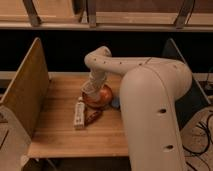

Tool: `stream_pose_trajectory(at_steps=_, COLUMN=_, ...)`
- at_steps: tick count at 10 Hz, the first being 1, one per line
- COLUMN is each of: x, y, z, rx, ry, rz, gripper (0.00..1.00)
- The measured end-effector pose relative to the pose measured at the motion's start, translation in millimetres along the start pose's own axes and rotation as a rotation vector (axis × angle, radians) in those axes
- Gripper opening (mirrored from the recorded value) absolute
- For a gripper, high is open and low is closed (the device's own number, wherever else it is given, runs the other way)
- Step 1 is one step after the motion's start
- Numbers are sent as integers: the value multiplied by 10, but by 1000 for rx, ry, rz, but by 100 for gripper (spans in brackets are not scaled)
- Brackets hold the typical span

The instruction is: Place the ceramic cup in the ceramic bowl

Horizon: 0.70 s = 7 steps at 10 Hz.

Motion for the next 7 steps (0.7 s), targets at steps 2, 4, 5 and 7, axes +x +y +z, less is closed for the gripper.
stream_pose_trajectory(at_steps=2, x=-10, y=-32, z=1, rx=3, ry=-1, rz=3, gripper=2)
stream_pose_trajectory(at_steps=4, x=-1, y=-10, z=5, rx=2, ry=0, rz=0, gripper=19)
stream_pose_trajectory(at_steps=5, x=-4, y=-10, z=2, rx=2, ry=-1, rz=0, gripper=28)
stream_pose_trajectory(at_steps=7, x=-4, y=-13, z=4, rx=2, ry=-1, rz=0, gripper=48)
